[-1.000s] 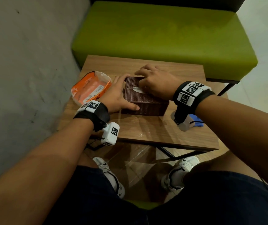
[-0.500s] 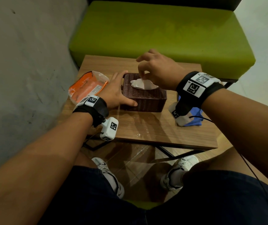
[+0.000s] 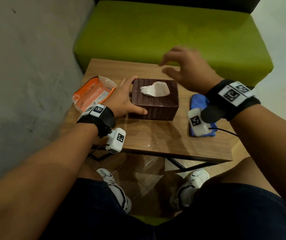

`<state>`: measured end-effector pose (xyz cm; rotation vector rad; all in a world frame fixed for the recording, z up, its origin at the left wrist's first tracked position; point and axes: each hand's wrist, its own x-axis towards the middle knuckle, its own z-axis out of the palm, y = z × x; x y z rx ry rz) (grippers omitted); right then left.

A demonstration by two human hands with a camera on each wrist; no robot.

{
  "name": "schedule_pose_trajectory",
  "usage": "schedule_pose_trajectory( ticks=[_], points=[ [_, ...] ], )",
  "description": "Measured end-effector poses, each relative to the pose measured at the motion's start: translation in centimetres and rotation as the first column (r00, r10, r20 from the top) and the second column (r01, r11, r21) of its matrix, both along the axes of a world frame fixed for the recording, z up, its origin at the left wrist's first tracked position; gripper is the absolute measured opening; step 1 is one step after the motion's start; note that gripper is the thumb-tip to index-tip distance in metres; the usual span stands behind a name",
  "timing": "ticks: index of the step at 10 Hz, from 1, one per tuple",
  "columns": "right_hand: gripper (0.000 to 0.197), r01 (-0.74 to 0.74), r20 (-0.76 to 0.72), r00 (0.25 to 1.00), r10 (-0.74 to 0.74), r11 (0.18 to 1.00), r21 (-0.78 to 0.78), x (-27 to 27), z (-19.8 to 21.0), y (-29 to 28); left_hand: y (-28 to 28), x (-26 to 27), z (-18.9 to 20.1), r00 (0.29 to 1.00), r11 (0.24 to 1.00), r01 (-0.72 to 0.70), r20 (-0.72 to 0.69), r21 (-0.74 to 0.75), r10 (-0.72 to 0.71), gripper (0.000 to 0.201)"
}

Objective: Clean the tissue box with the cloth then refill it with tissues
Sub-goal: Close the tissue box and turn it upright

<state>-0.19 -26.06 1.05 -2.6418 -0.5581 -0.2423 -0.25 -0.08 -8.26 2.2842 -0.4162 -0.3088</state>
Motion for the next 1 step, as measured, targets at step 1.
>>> schedule_pose_trajectory(
  ticks=[1],
  points=[
    [0.021,0.285,-0.106,0.958,-0.267,0.930,0.233,0.45,-1.04,-2.76,-0.09,-0.25,0.05,1.000,1.000,-0.010,0.017,-0.018,0.011,0.135]
  ],
)
